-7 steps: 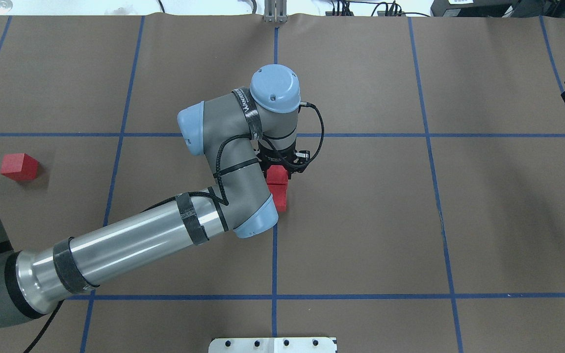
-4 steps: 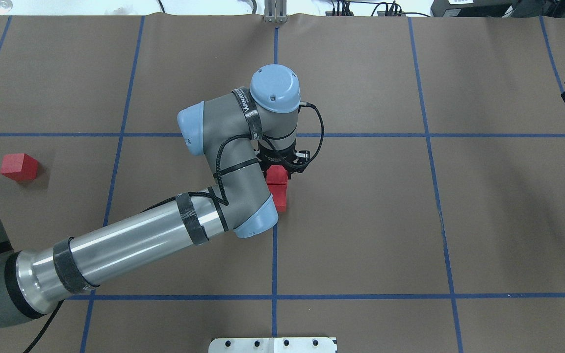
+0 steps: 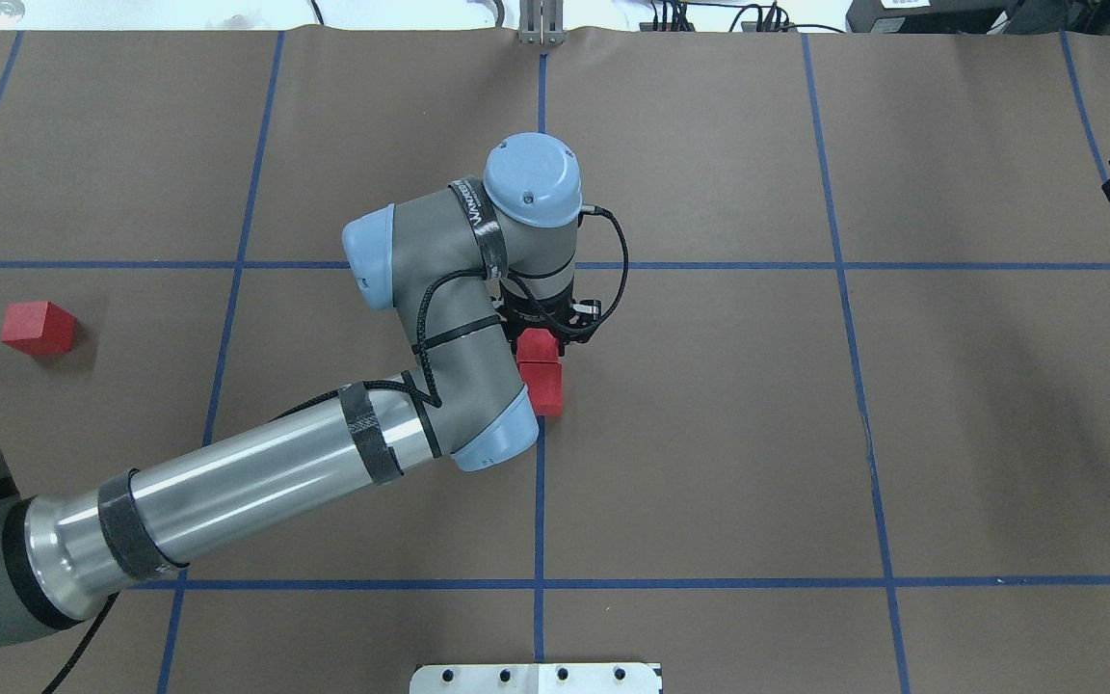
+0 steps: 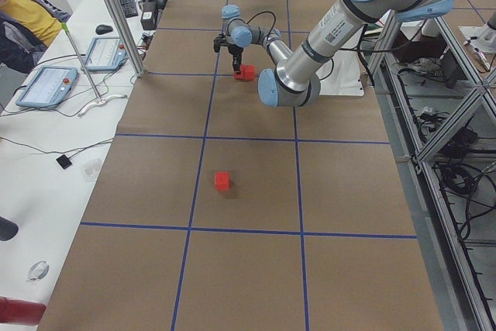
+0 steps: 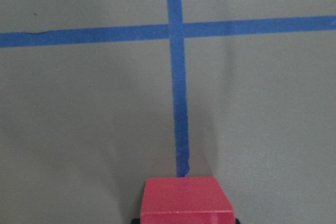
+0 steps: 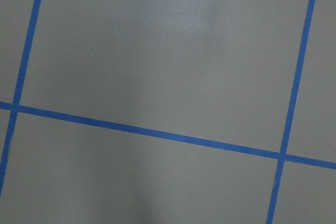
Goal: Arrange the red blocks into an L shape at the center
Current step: 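Hold the red cube against the center cube with the left gripper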
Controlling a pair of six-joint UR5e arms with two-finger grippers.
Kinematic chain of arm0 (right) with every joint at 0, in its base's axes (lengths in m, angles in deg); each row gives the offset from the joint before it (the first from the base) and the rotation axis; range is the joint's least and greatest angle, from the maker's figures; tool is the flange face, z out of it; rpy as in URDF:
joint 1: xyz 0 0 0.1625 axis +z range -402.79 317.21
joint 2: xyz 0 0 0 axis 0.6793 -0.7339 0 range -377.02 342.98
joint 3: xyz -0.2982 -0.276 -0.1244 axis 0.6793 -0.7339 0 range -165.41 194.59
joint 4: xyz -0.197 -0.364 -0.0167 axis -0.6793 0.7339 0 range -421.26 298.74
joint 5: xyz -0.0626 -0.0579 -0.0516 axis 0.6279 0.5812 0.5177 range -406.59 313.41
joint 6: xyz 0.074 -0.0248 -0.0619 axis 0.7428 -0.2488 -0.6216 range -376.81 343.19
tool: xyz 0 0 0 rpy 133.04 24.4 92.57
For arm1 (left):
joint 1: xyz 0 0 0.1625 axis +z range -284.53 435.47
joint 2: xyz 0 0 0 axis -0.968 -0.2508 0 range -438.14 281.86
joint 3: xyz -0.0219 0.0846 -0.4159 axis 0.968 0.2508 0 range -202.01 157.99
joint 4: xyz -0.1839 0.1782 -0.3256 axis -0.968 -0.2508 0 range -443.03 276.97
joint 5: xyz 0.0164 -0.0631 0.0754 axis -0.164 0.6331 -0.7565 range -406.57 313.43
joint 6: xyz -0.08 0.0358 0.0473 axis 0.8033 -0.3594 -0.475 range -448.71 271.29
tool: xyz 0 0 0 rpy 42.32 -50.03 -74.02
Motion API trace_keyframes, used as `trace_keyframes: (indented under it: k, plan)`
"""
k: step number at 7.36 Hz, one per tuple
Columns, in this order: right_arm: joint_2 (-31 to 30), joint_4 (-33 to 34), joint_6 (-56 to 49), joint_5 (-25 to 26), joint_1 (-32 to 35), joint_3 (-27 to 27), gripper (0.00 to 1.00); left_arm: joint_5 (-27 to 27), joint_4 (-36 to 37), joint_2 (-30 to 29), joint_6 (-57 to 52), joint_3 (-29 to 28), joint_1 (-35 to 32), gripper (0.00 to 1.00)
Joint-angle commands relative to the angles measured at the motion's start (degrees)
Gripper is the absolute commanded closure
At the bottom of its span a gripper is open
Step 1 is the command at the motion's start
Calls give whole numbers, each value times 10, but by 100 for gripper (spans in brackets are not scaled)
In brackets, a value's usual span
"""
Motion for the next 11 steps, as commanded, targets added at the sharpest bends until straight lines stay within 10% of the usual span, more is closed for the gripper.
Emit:
trace_keyframes:
  k: [1,11]
  plan:
    - [0,0,0,0,0,0,0,1,0,0,0,1,1,63]
    - [0,0,0,0,0,0,0,4,0,0,1,4,3,43]
